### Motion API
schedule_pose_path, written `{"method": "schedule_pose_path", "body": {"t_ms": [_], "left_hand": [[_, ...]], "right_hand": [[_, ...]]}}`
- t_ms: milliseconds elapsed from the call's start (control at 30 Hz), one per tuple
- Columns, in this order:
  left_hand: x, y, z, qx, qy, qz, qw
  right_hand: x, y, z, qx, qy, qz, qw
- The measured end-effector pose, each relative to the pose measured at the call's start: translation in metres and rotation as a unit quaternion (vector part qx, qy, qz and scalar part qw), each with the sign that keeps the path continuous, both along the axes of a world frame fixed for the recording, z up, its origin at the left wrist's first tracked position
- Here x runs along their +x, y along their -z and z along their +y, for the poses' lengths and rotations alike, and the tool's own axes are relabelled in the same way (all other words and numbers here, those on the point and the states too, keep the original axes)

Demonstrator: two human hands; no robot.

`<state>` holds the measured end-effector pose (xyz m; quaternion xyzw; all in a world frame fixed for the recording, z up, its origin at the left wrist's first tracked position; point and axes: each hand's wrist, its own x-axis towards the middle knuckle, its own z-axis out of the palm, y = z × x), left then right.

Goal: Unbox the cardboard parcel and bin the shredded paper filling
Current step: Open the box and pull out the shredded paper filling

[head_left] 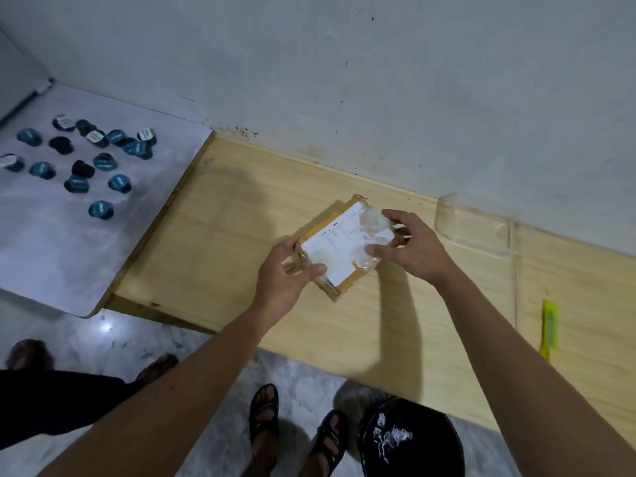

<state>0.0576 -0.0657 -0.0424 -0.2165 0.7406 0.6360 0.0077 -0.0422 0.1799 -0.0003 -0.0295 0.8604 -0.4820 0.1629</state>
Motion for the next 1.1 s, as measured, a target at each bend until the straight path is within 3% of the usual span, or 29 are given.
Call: {"method": "schedule_pose_path", "body": {"t_ms": [233,433,600,733,867,1100], "left_hand": [[-0.039,-0.003,-0.003,-0.033,-0.034,0.017,0.999],[-0.047,-0.005,0.002,-0.003,0.013,0.021,1.000],[-0.028,-0.011,-0.003,0.002,0.124,0.027,0.992],[-0.019,-0.003,-0.012,-0.034,0.182,0.034,0.982],[-0.024,-0.002,-0.014,-0.052,0.168,0.050,0.983],[-0.023,-0.001,-0.016,-0.070,0.179,0.067,0.979]], "right_hand": [[0.045,0.017,0.010,-0.083,0.102,0.001,0.991],[0.074,0.033,0.003,-0.130,0.151,0.007,0.980],[0.070,0.031,0.008,-0.089,0.119,0.035,0.988],[0.062,0.029,0.012,-0.022,0.037,0.119,0.992],[0.054,0.028,0.015,0.023,-0.022,0.175,0.984],[0.050,0.026,0.020,0.059,-0.043,0.228,0.971]]}}
